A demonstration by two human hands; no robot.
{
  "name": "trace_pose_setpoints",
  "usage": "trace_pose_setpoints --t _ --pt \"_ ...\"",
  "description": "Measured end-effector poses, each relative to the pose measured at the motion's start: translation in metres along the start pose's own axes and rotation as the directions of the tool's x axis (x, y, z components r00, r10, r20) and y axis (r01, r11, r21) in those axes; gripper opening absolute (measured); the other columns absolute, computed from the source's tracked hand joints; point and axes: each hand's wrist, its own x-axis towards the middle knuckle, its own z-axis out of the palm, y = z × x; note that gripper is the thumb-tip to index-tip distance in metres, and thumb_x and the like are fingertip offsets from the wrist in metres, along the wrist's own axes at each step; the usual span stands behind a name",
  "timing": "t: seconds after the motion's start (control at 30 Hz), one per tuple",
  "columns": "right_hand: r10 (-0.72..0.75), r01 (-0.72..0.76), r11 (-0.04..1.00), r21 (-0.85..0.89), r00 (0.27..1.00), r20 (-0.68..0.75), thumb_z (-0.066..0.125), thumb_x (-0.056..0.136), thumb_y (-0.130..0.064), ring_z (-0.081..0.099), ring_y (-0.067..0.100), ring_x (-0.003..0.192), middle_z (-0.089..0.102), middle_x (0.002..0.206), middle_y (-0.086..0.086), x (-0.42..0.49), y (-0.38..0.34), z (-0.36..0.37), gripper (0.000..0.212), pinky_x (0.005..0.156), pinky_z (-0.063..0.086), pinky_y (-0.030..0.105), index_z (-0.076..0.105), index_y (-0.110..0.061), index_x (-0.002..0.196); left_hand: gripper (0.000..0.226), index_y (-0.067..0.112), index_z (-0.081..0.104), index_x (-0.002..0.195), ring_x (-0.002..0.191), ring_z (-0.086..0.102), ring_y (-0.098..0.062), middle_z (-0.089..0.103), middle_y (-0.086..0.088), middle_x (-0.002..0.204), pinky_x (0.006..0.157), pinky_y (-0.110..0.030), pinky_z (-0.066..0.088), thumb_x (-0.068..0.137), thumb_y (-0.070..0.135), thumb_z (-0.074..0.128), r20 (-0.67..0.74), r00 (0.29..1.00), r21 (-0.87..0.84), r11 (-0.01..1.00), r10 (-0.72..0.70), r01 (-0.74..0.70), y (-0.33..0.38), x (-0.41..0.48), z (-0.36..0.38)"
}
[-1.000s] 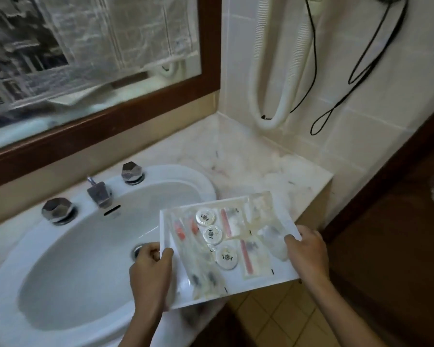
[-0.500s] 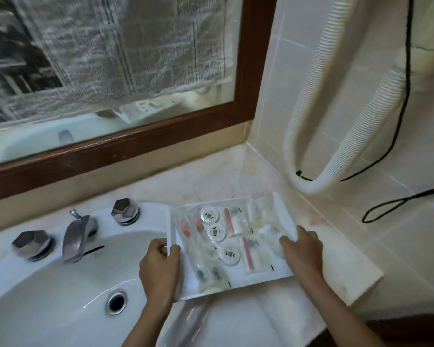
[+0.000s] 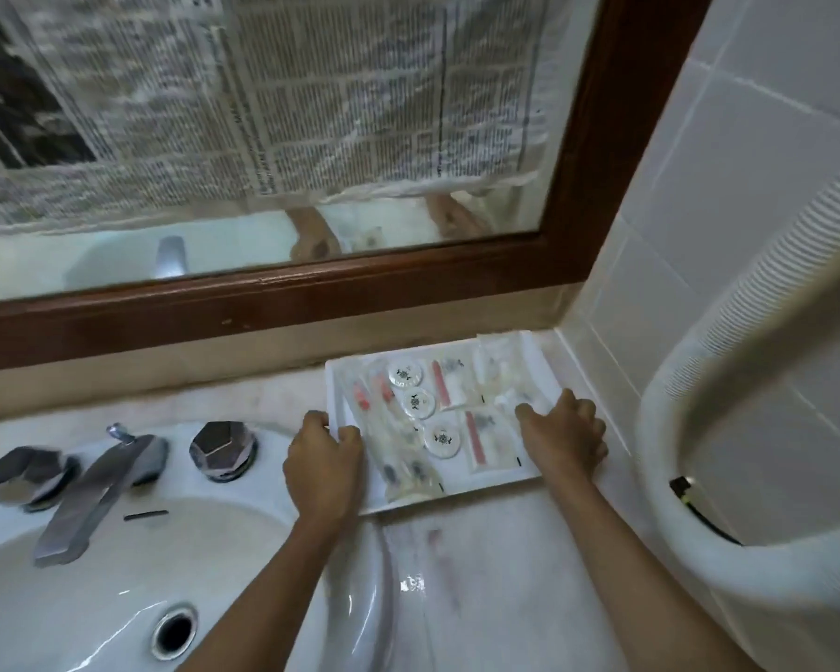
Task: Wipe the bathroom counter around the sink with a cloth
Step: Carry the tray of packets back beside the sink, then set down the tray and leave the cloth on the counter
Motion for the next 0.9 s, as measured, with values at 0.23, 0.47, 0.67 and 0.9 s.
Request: trace_pose_setpoints --t 0.23,0.47,0.67,0.9 --pt "0.043 -0.044 0.998 0.051 0.999 0.017 0.052 0.085 -0.046 0.031 0.032 0.131 0.035 0.146 0.010 0.043 -0.012 0.011 0.068 0.108 0.021 0.044 0.036 -0.010 0.141 0.015 0.006 0.049 0.091 0.082 0.057 -0.038 0.063 -0.019 0.094 0.065 -0.036 0.039 0.088 0.020 0.050 0.070 0.997 0.106 0.994 0.011 -0.019 0.017 0.023 0.030" --pt "0.018 -0.019 0.999 0.038 1.000 0.025 0.053 0.081 -0.049 0.027 0.030 0.133 0.034 0.148 0.005 0.047 -0.005 0.021 0.070 0.109 0.016 0.047 0.036 -0.015 0.140 0.017 0.006 0.050 0.100 0.089 0.059 -0.040 0.063 -0.017 0.100 0.069 -0.037 0.041 0.096 0.021 0.042 0.121 0.990 0.183 0.979 0.068 -0.089 0.011 0.026 0.038" --pt "-0.055 0.053 0.998 0.020 0.995 0.082 0.052 0.082 -0.047 0.009 0.022 0.144 0.015 0.159 -0.004 0.039 0.000 0.026 0.077 0.112 0.009 0.050 0.025 -0.019 0.149 0.026 0.003 0.052 0.109 0.095 0.057 -0.035 0.056 -0.017 0.110 0.070 -0.033 0.036 0.096 0.023 0.044 0.200 0.972 0.277 0.945 0.123 -0.176 0.010 0.022 0.033" --pt "-0.199 0.200 0.979 -0.027 0.979 0.050 0.056 0.085 -0.034 0.004 0.021 0.145 0.019 0.159 0.000 -0.009 0.009 0.022 0.061 0.112 0.006 0.045 0.039 -0.020 0.142 0.046 0.008 0.054 0.133 0.108 0.058 -0.027 0.043 -0.007 0.135 0.089 -0.030 0.044 0.089 0.017 0.057 0.201 0.970 -0.005 0.991 0.135 -0.137 0.004 -0.008 0.005"
